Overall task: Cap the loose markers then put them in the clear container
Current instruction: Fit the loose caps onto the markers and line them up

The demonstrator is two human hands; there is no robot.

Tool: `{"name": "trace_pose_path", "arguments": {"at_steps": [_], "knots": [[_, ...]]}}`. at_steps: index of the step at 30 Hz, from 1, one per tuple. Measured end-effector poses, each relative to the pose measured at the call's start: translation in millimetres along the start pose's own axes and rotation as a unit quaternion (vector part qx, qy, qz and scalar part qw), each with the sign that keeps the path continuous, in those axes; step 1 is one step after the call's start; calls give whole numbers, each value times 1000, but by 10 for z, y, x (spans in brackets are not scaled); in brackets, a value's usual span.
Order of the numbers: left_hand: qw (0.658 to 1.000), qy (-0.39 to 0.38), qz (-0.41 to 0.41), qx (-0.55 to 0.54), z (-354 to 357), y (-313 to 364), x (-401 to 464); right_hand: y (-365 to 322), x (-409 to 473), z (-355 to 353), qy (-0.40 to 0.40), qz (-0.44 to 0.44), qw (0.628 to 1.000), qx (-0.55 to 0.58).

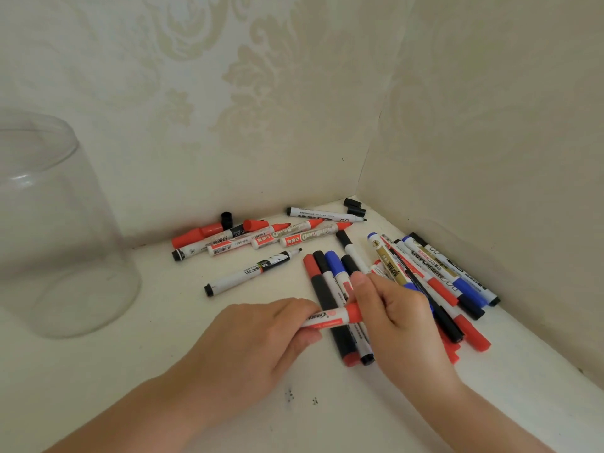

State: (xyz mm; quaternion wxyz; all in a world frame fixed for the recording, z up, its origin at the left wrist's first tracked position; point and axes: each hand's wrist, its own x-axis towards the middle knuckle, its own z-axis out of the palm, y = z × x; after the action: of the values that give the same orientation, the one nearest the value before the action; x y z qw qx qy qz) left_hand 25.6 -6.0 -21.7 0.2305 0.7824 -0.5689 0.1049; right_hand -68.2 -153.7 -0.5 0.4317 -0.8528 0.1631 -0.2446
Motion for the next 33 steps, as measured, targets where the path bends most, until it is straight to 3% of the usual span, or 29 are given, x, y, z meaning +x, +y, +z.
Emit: {"name": "trace_pose_path", "arguments": {"at_steps": [6,9,11,13,16,21,25,29,31,33], "knots": [[1000,2,10,-21,-72,8,18,-111,-60,-5,3,-12,1000,24],[996,26,-9,-81,-57,-76,104,-141,-63,-48,-16,-68,997,22],[996,43,-32,-69,10,-159,114,-107,-74,-63,-18,-166,983,-72],[997,47,-58,-10,97,-266,74,-60,-102,-22,-23,-250,947,-200],[991,54,-122,0,127,-421,24,33,-136,98,-52,-296,902,-310],[980,40,-193,-14,70,-502,28,113,-116,173,-119,-239,886,-379],[977,32,-211,-15,59,-457,27,83,-90,107,-127,-179,927,-305],[972,33,-230,-28,62,-446,14,-164,6,-143,-61,-98,975,-188],[969,50,-238,-43,79,-460,5,-234,157,-279,-43,-47,985,-160],[964,68,-251,-54,86,-469,8,-229,358,-340,-64,-12,977,-201]]}}
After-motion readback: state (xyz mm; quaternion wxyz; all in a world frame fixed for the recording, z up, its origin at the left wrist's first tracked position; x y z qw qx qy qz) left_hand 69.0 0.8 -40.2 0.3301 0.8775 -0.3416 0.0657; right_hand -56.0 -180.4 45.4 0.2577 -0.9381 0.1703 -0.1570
